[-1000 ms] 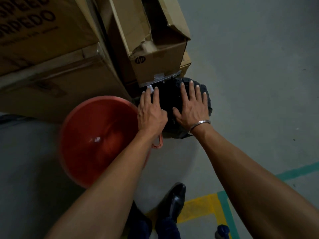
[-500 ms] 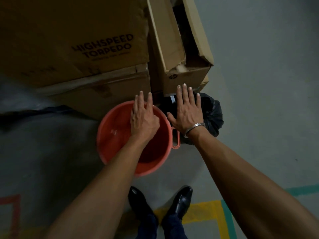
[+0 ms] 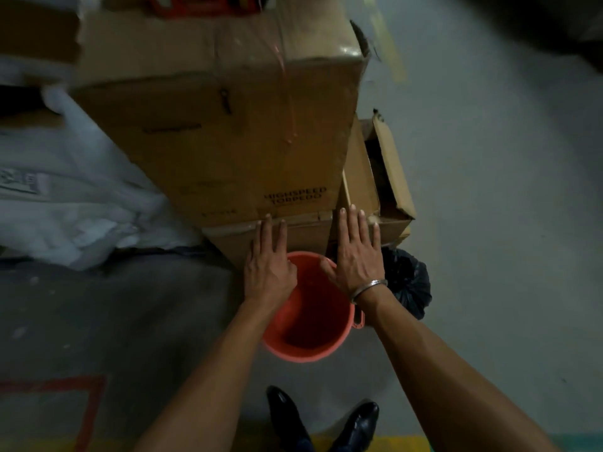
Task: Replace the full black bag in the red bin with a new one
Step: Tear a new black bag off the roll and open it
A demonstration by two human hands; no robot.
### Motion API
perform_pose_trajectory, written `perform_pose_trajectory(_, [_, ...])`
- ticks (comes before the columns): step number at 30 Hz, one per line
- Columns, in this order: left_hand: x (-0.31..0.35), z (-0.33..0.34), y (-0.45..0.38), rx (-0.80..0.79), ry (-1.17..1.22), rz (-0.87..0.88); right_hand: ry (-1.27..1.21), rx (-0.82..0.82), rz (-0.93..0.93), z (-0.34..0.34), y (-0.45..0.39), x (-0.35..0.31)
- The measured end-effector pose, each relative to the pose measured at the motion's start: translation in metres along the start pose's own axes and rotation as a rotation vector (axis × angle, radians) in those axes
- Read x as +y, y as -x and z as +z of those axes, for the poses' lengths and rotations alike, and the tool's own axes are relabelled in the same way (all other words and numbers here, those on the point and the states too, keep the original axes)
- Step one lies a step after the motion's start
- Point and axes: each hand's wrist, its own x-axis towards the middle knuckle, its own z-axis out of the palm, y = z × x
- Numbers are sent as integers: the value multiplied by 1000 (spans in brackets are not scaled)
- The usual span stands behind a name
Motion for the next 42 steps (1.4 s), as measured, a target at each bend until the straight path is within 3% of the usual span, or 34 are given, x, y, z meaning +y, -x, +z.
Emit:
perform_pose_trajectory(23, [2,-325,-56,444,-52,102,96,451,-122,-309,-60,-119])
perform_pose_trajectory(34, [10,-401,-72,597,-76,198,60,654,-192,-389,-76,-133])
perform_pose_trajectory(42, [25,-406,-115,591,-127,222,72,656,-215,-394,-121,-113])
